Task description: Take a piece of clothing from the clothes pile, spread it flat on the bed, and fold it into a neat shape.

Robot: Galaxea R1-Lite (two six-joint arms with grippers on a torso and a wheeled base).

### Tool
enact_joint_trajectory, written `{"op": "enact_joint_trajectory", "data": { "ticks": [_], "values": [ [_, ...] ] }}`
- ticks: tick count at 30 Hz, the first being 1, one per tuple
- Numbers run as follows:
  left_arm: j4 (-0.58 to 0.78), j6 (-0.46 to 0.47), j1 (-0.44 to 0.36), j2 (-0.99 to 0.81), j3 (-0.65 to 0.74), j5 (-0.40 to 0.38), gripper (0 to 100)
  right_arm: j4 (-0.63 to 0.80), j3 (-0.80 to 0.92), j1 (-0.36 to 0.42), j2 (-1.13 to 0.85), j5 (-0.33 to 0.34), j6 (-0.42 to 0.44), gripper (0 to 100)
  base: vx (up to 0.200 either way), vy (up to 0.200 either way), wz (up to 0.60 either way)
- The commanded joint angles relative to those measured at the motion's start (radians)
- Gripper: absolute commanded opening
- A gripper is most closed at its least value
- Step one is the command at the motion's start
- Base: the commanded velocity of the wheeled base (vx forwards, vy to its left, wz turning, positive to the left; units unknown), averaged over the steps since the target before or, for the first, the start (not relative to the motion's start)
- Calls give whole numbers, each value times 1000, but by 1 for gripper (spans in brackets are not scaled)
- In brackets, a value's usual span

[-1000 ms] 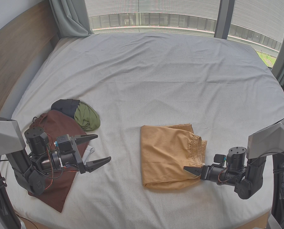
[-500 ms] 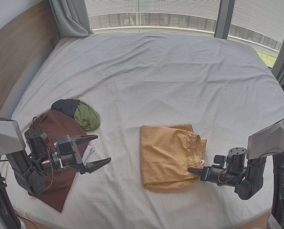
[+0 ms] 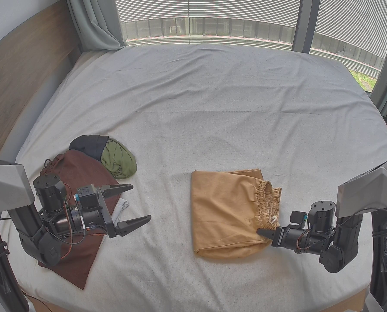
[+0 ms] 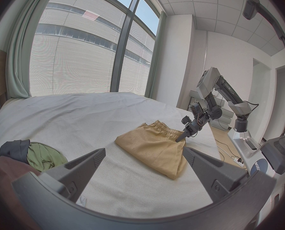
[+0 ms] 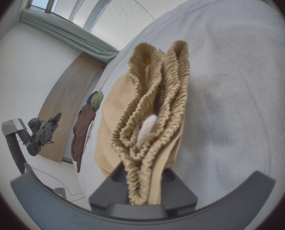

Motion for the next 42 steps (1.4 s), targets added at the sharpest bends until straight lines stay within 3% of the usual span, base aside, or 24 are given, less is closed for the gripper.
{"op": "enact_joint_trajectory", "data": {
  "ticks": [1, 42],
  "values": [
    [4, -2, 11, -1, -3, 2, 100, -2, -2, 14, -21, 5, 2, 0, 0, 0, 0],
    [-5, 0, 34, -1, -2, 27, 100, -2, 7, 68, -153, 28, 6, 0, 0, 0, 0]
  ]
}}
